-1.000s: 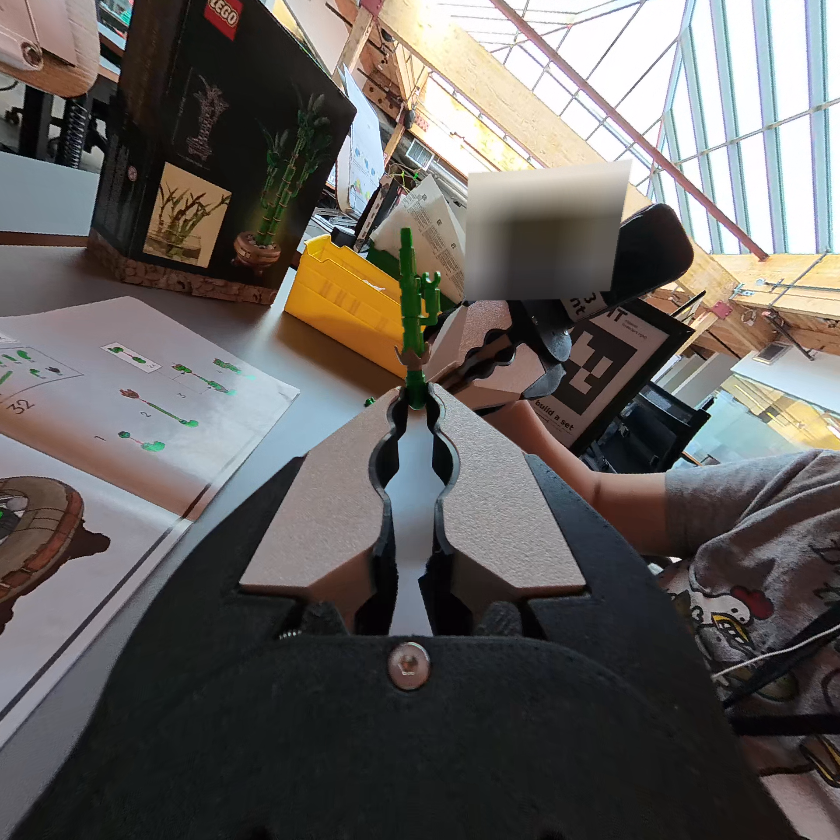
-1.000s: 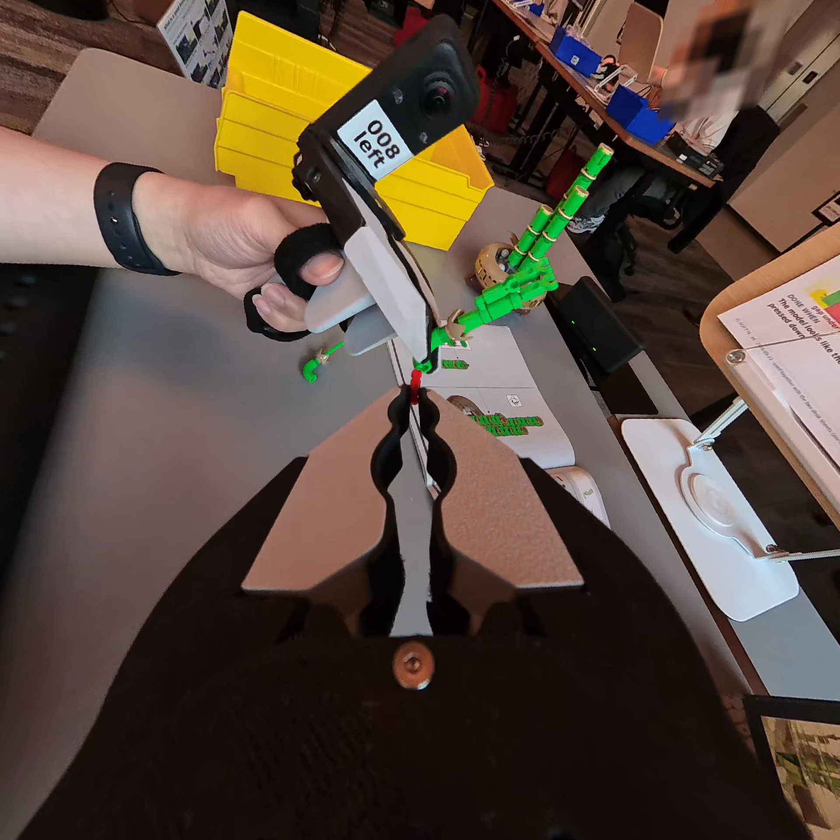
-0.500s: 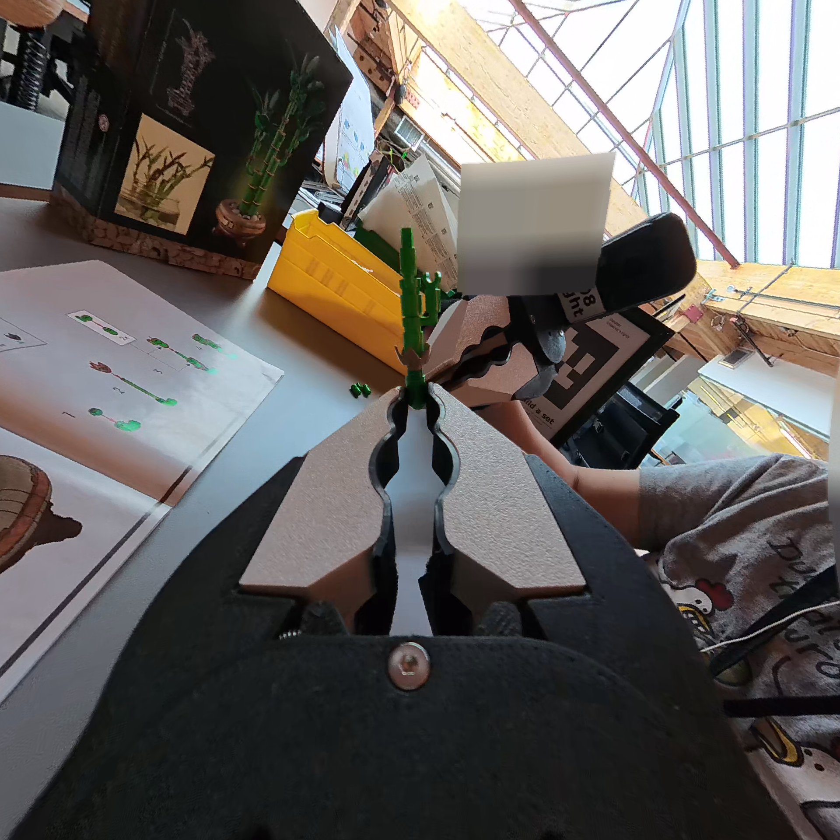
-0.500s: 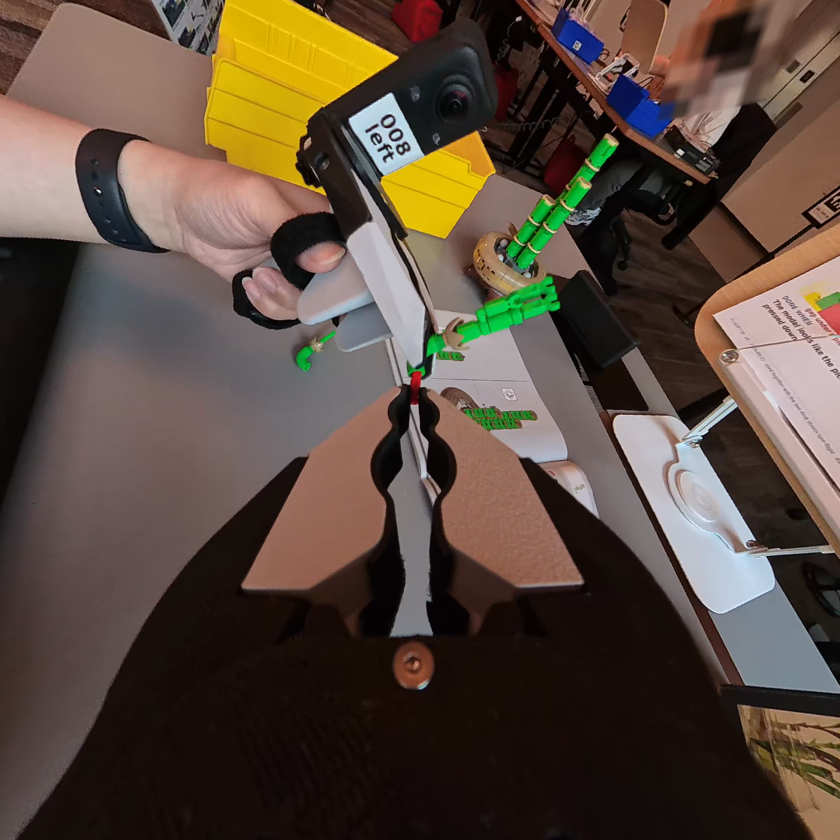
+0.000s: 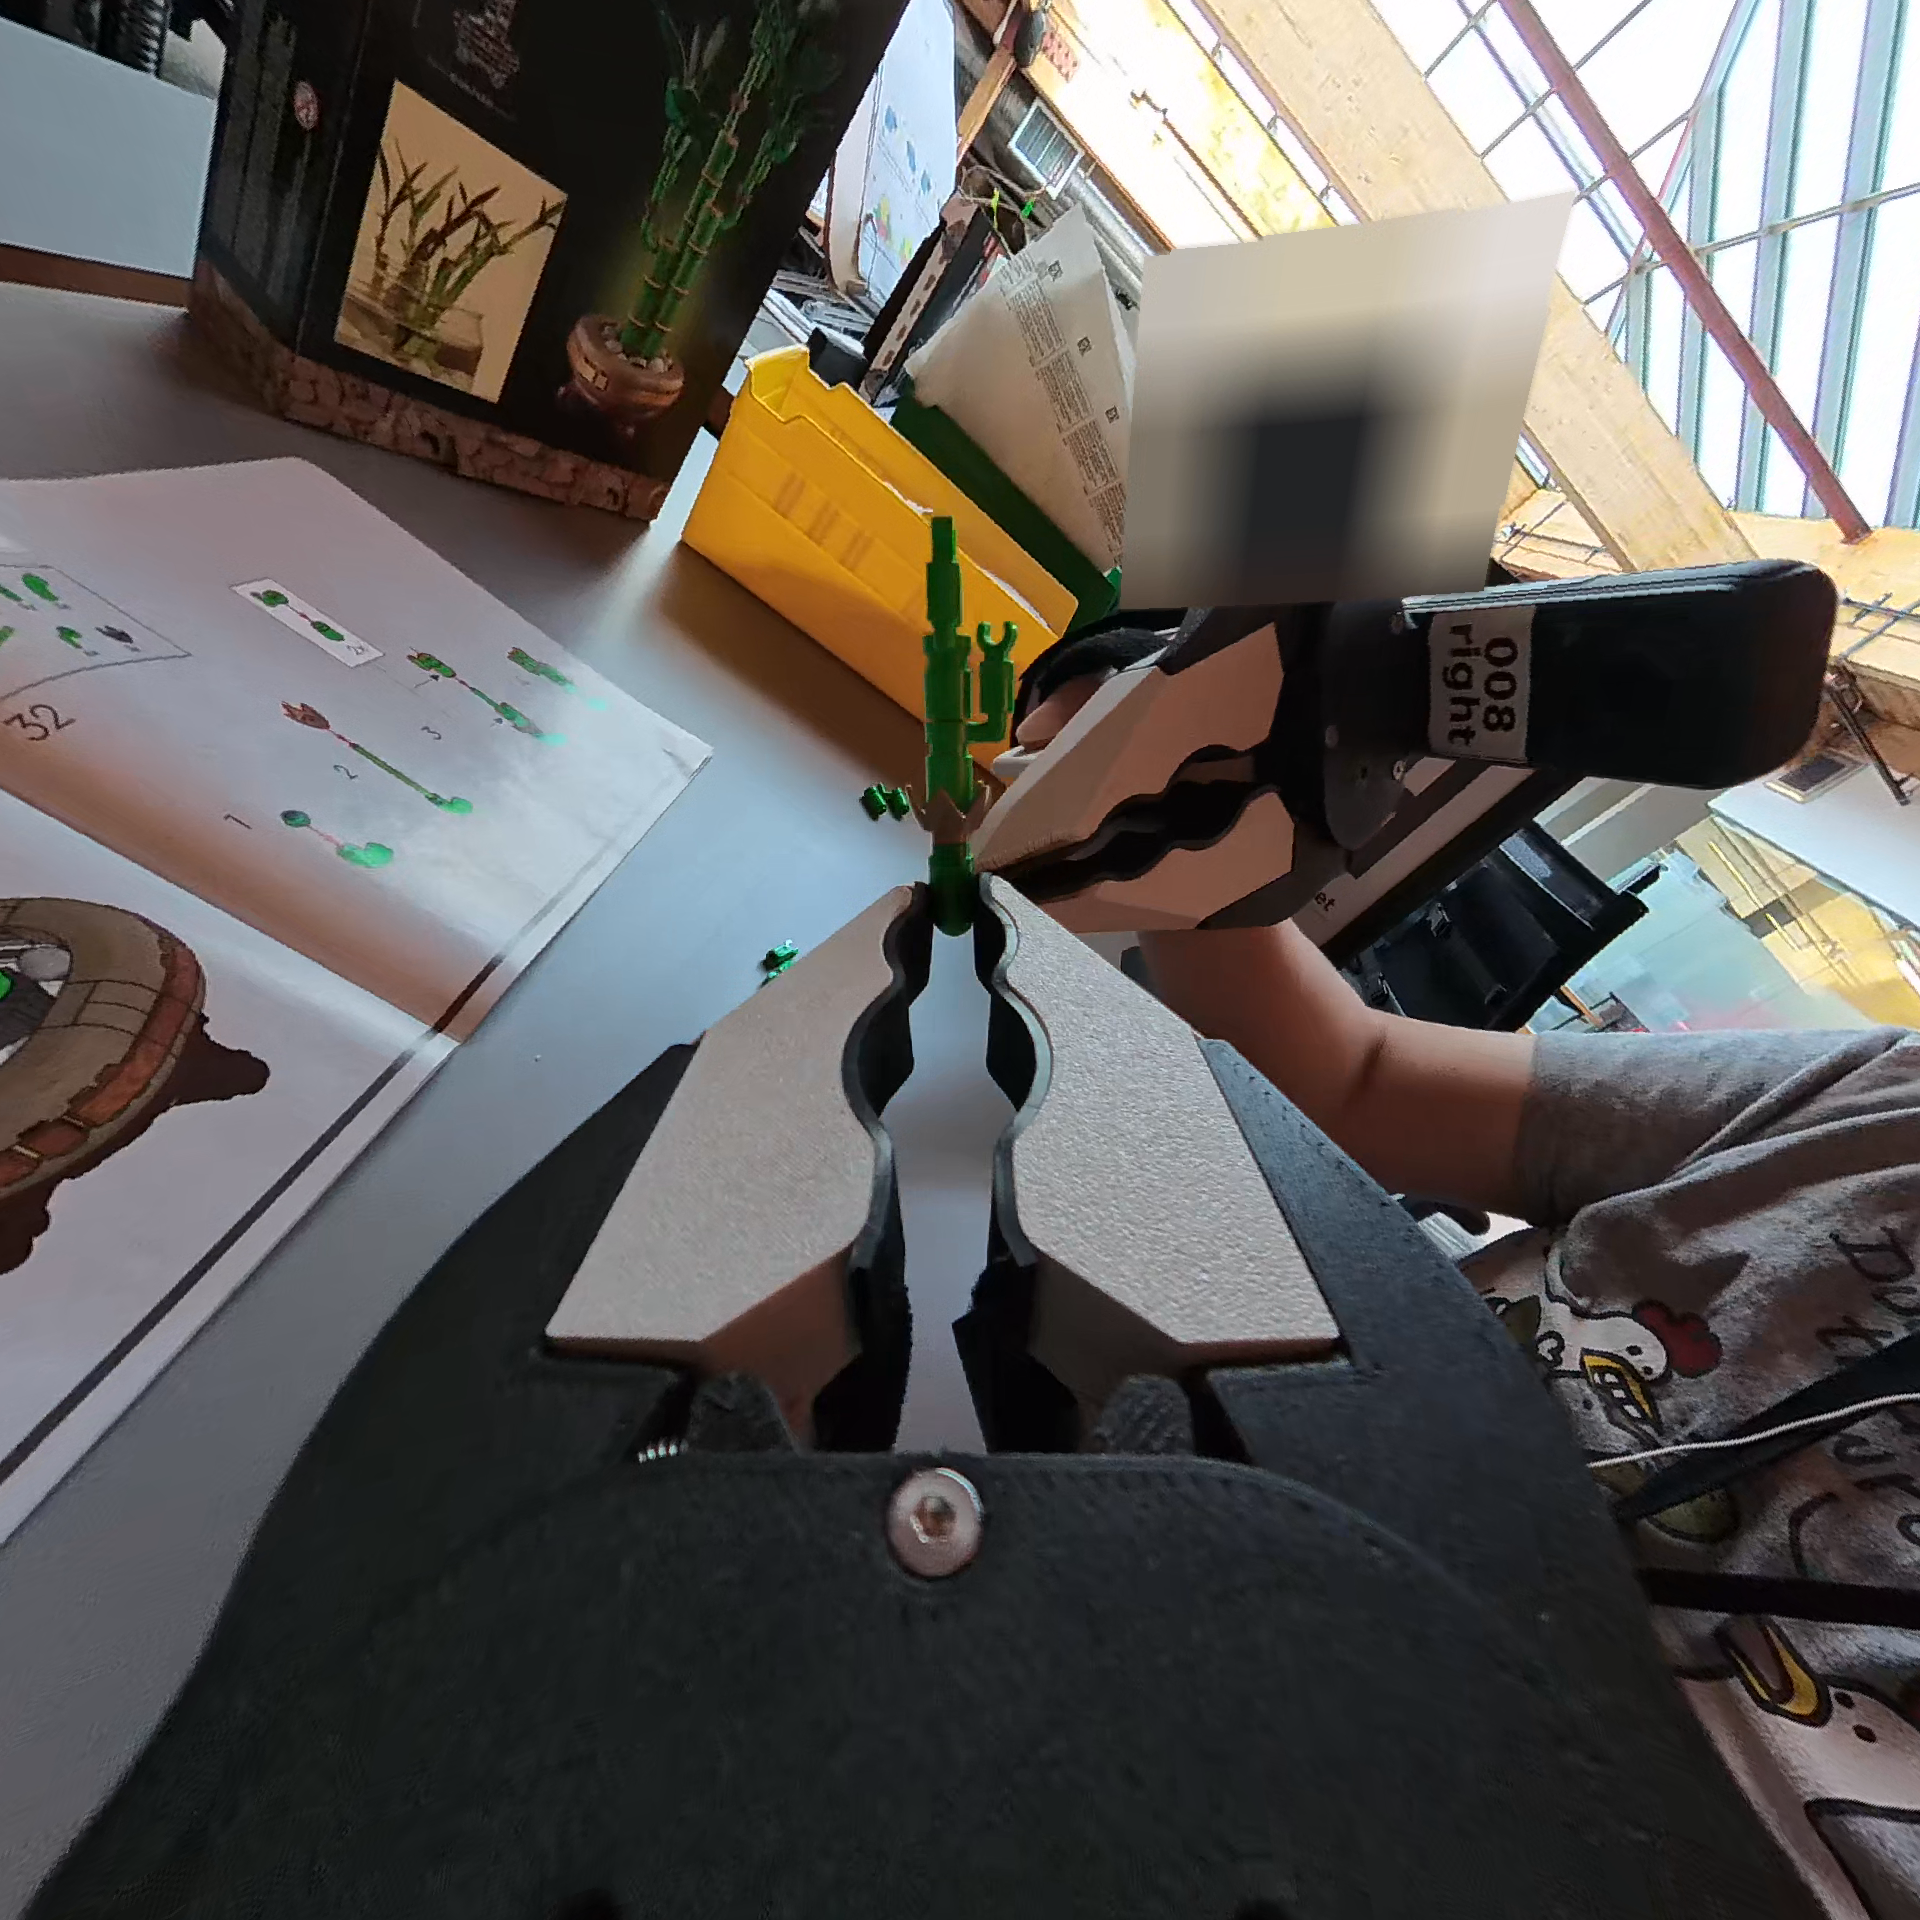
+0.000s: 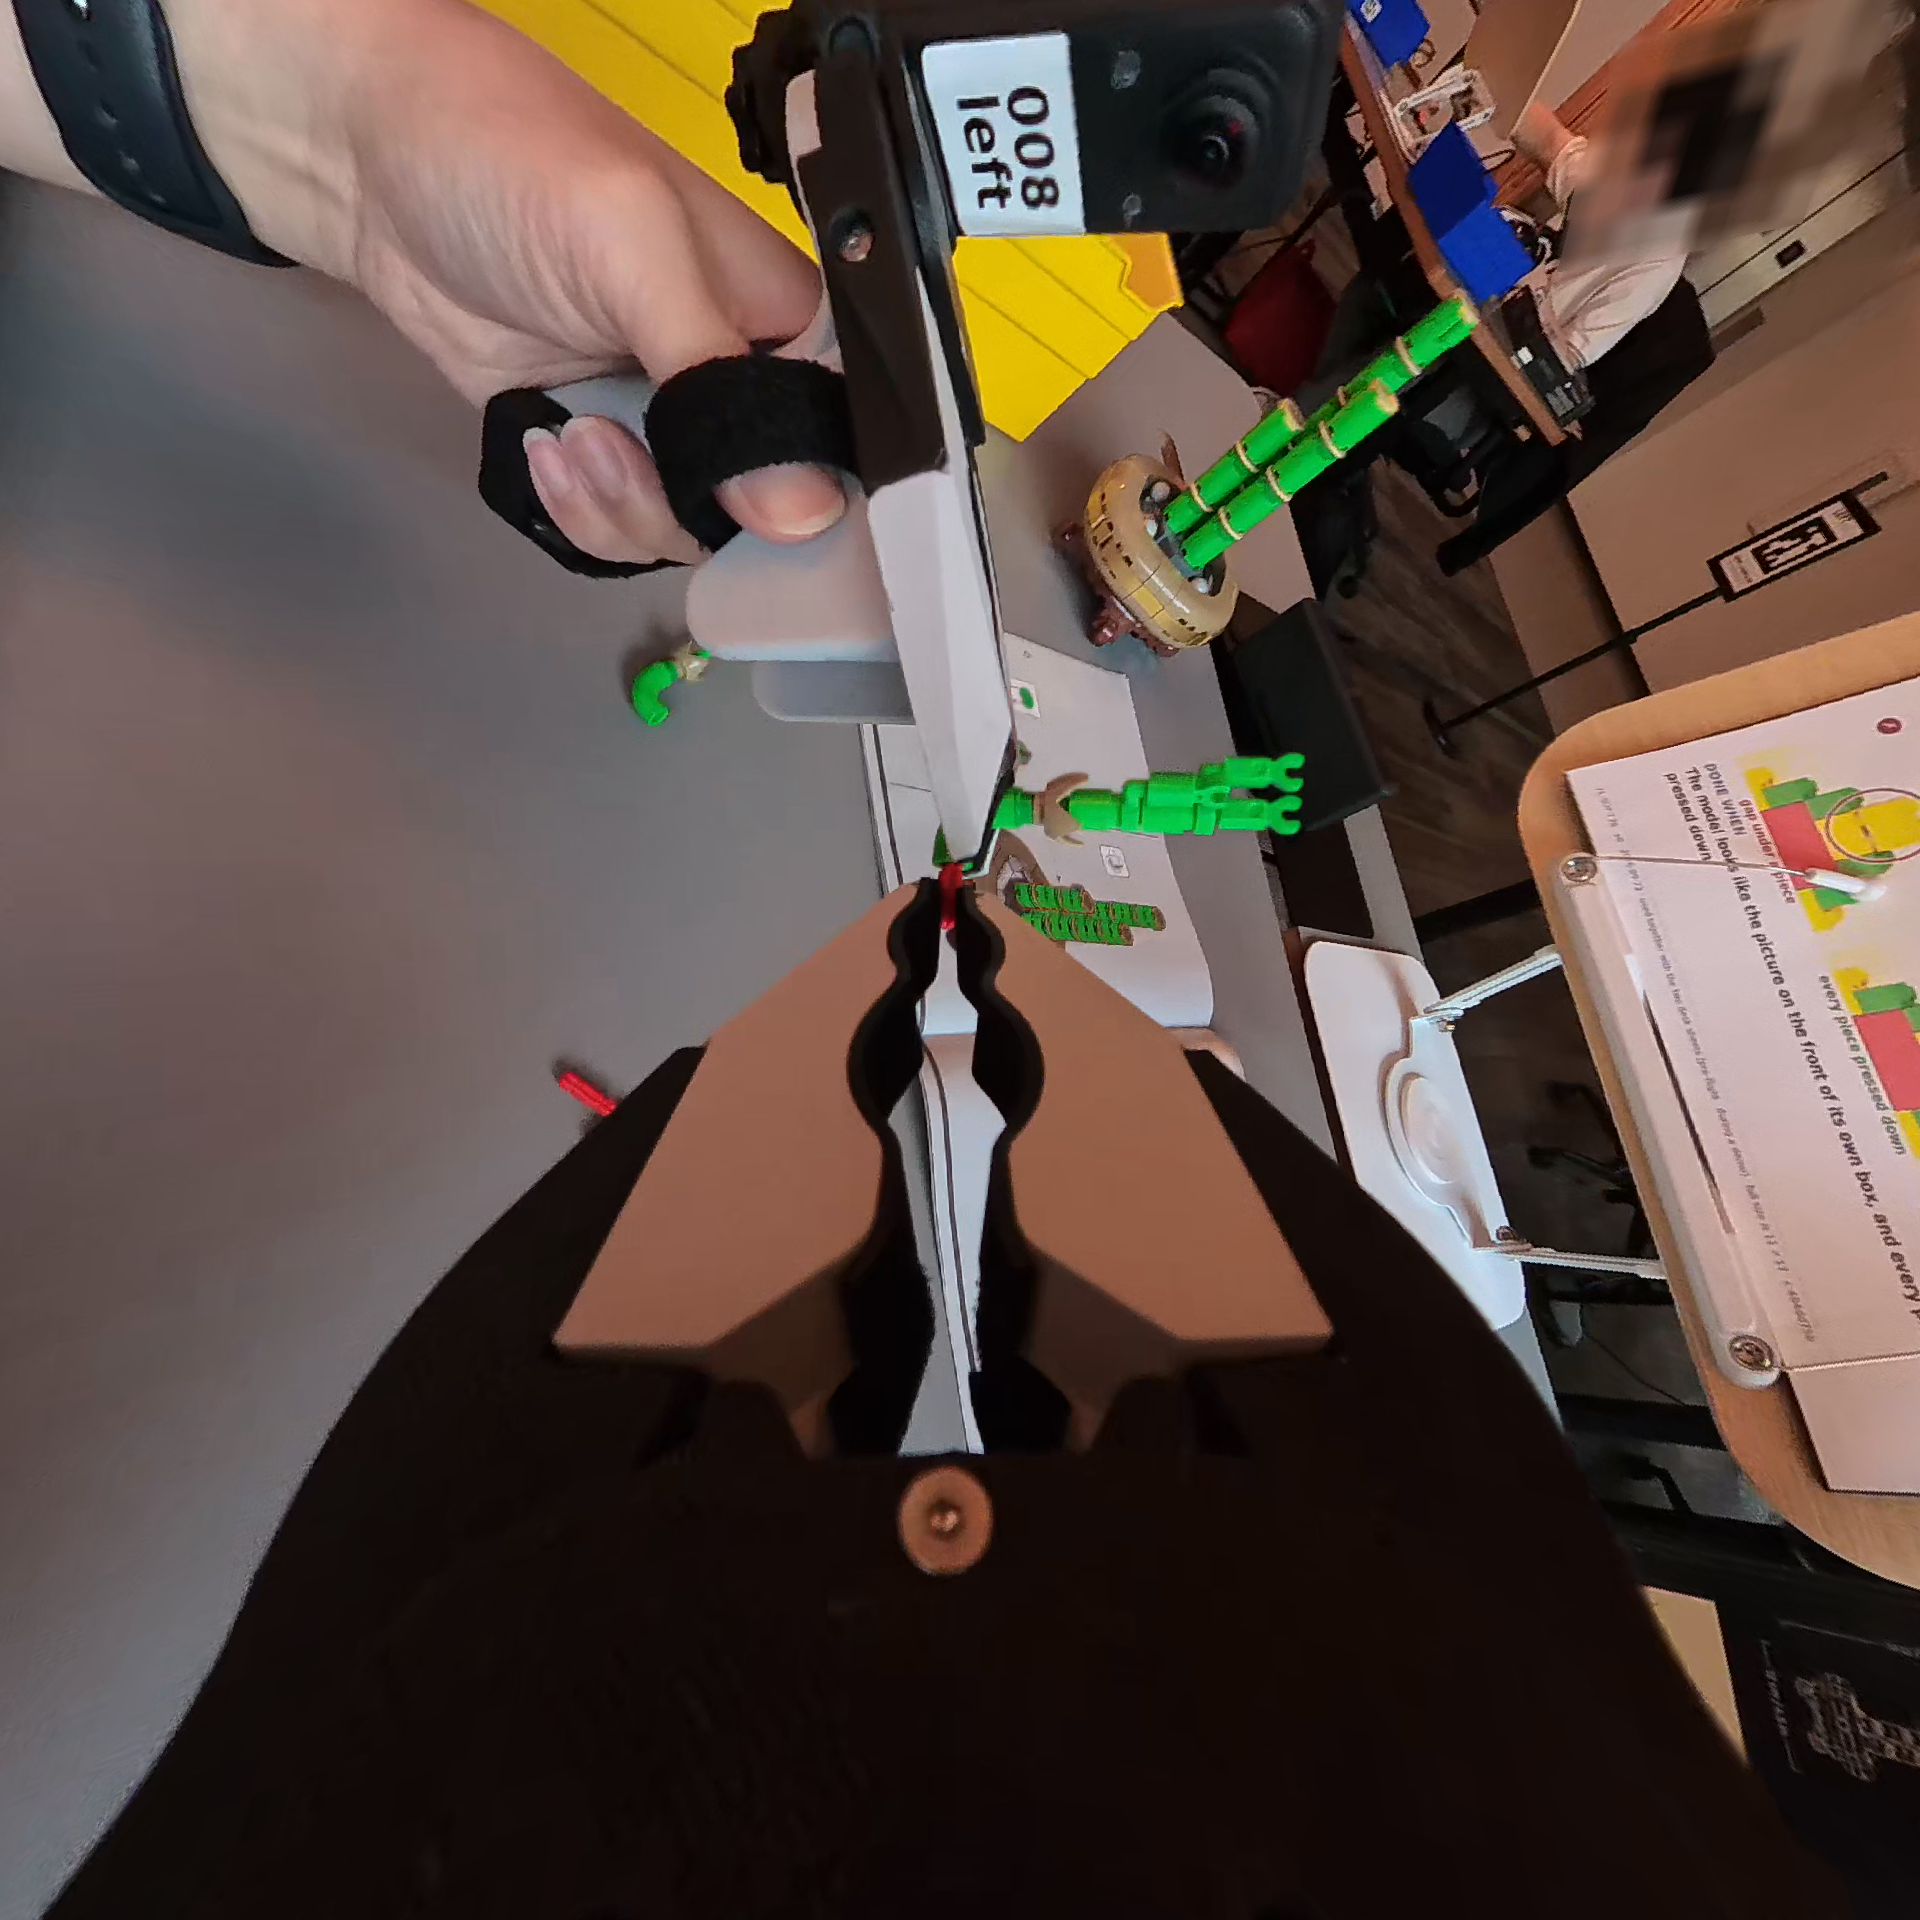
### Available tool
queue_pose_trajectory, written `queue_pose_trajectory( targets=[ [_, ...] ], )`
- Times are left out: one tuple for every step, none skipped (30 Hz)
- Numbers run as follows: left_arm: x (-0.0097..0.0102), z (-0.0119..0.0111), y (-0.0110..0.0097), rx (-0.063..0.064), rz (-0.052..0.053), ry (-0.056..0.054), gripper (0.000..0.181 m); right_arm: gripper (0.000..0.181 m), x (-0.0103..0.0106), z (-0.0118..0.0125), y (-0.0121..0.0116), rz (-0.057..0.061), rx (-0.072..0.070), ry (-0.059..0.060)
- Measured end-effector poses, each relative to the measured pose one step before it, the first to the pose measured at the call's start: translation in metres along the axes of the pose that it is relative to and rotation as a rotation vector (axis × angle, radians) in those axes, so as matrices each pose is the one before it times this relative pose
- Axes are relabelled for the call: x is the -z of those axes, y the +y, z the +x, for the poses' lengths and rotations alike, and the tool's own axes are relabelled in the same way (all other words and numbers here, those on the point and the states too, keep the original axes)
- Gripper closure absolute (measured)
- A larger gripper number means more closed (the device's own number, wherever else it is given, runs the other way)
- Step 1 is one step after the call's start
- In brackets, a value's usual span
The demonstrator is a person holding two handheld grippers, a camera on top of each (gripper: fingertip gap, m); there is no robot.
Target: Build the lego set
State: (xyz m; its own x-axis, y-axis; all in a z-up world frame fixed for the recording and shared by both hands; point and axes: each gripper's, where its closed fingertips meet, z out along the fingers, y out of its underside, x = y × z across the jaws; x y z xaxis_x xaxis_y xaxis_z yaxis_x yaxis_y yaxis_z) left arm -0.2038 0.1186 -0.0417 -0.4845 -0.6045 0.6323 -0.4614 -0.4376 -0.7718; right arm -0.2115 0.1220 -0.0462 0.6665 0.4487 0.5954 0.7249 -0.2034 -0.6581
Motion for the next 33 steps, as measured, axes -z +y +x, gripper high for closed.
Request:
queue_pose_trajectory(
  targets=[
    [-0.00047,-0.00114,0.00208,0.0071,-0.0112,-0.0014,0.175,0.181,-0.00066,-0.00163,0.00129,-0.0083,0.0136,-0.0048],
    [-0.00023,-0.00056,0.00163,0.0052,-0.0085,0.0023,0.175,0.181,-0.00032,-0.00119,0.00062,-0.0026,0.0157,-0.0010],
    [0.00012,0.00006,-0.00013,0.0070,0.0008,0.0061,0.175,0.181,0.00012,0.00000,-0.00069,0.0030,0.0055,0.0045],
    [0.00058,0.00081,-0.00150,0.0088,0.0093,0.0073,0.175,0.181,0.00032,0.00102,-0.00164,0.0080,0.0030,0.0097],
    [0.00077,0.00128,-0.00200,0.0020,0.0120,0.0054,0.175,0.181,0.00054,0.00124,-0.00212,0.0103,-0.0012,0.0084],
    [0.00057,0.00110,-0.00138,0.0023,0.0078,0.0020,0.175,0.181,0.00028,0.00064,-0.00165,0.0084,-0.0013,0.0040],
    [0.00010,0.00087,-0.00019,-0.0039,0.0008,-0.0010,0.175,0.181,0.00019,-0.00022,-0.00102,0.0067,0.0036,0.0005],
    [0.00005,0.00075,-0.00048,-0.0041,0.0035,-0.0012,0.175,0.181,0.00004,0.00037,-0.00065,0.0063,-0.0013,0.0039],
    [0.00024,0.00040,-0.00143,0.0075,0.0106,0.0013,0.175,0.181,0.00006,0.00118,-0.00073,0.0069,0.0008,0.0111],
    [0.00039,0.00079,-0.00130,0.0139,0.0114,0.0107,0.175,0.181,0.00020,0.00110,-0.00124,0.0077,-0.0006,0.0094],
    [0.00052,0.00070,-0.00143,0.0170,0.0116,0.0122,0.175,0.181,0.00004,0.00129,-0.00149,0.0066,0.0023,0.0122],
    [0.00039,-0.00017,-0.00088,0.0075,0.0071,0.0026,0.175,0.181,-0.00056,0.00067,-0.00010,-0.0022,0.0031,0.0085],
    [0.00008,-0.00103,-0.00043,-0.0049,0.0043,-0.0083,0.175,0.181,-0.00102,0.00022,0.00049,-0.0062,0.0002,0.0046],
    [-0.00011,-0.00109,0.00007,-0.0056,0.0004,-0.0112,0.175,0.181,-0.00090,0.00009,0.00084,-0.0044,0.0008,0.0033],
    [-0.00069,-0.00088,0.00032,-0.0064,-0.0013,-0.0095,0.175,0.181,-0.00082,-0.00014,0.00050,0.0000,-0.0027,-0.0002],
    [-0.00191,-0.00019,0.00170,-0.0046,-0.0080,-0.0040,0.175,0.181,-0.00068,0.00046,-0.00043,0.0047,-0.0155,-0.0020],
    [-0.00002,-0.00139,-0.00098,-0.0109,0.0077,-0.0116,0.175,0.181,-0.00072,0.00124,0.00052,0.0030,-0.0169,-0.0041],
    [0.00040,-0.00043,-0.00133,-0.0201,0.0035,-0.0079,0.175,0.181,-0.00059,0.00154,-0.00008,0.0094,-0.0225,-0.0043],
    [0.00052,0.00075,-0.00259,-0.0166,0.0114,-0.0032,0.175,0.181,0.00027,0.00224,-0.00161,0.0151,-0.0160,0.0081],
    [0.00089,0.00287,-0.00337,-0.0021,0.0169,0.0137,0.175,0.181,0.00137,0.00258,-0.00341,0.0252,0.0039,0.0179],
    [0.00148,0.00383,-0.00352,0.0095,0.0178,0.0267,0.175,0.181,0.00204,0.00209,-0.00360,0.0234,0.0052,0.0140],
    [0.00267,0.00263,-0.00474,0.0091,0.0298,0.0214,0.175,0.181,0.00247,0.00211,-0.00132,0.0080,-0.0101,0.0062],
    [0.00363,0.00312,-0.00589,0.0081,0.0387,0.0257,0.175,0.178,0.00267,0.00286,-0.00091,0.0068,-0.0261,0.0056],
    [0.00378,0.00406,-0.00535,0.0179,0.0326,0.0338,0.176,0.170,0.00305,0.00366,-0.00224,0.0171,-0.0282,0.0069],
    [0.00362,0.00294,-0.00473,0.0214,0.0268,0.0277,0.176,0.166,0.00323,0.00342,-0.00282,0.0202,-0.0229,0.0044],
    [0.00296,0.00244,-0.00439,0.0166,0.0260,0.0237,0.176,0.164,0.00295,0.00259,-0.00270,0.0182,-0.0180,0.0020],
    [0.00180,0.00352,-0.00310,0.0175,0.0181,0.0298,0.176,0.164,0.00235,0.00098,-0.00324,0.0219,-0.0127,-0.0030],
    [0.00066,0.00332,-0.00166,0.0177,0.0094,0.0272,0.176,0.163,0.00156,0.00090,-0.00344,0.0229,-0.0057,0.0037],
    [-0.00030,0.00258,-0.00086,0.0089,0.0073,0.0196,0.176,0.161,0.00018,0.00079,-0.00251,0.0122,-0.0004,0.0094],
    [-0.00095,0.00324,0.00006,0.0054,0.0021,0.0217,0.176,0.160,-0.00090,-0.00103,-0.00197,0.0055,0.0033,0.0028],
    [-0.00152,0.00314,0.00041,0.0052,0.0005,0.0196,0.176,0.160,-0.00155,-0.00147,-0.00172,0.0027,0.0046,0.0037],
    [-0.00177,0.00197,0.00105,-0.0010,-0.0032,0.0102,0.176,0.160,-0.00167,-0.00176,-0.00230,0.0054,0.0056,0.0048],
    [-0.00196,0.00099,0.00218,-0.0071,-0.0099,0.0033,0.176,0.160,-0.00110,-0.00170,-0.00371,0.0150,0.0055,0.0058]
  ],
)
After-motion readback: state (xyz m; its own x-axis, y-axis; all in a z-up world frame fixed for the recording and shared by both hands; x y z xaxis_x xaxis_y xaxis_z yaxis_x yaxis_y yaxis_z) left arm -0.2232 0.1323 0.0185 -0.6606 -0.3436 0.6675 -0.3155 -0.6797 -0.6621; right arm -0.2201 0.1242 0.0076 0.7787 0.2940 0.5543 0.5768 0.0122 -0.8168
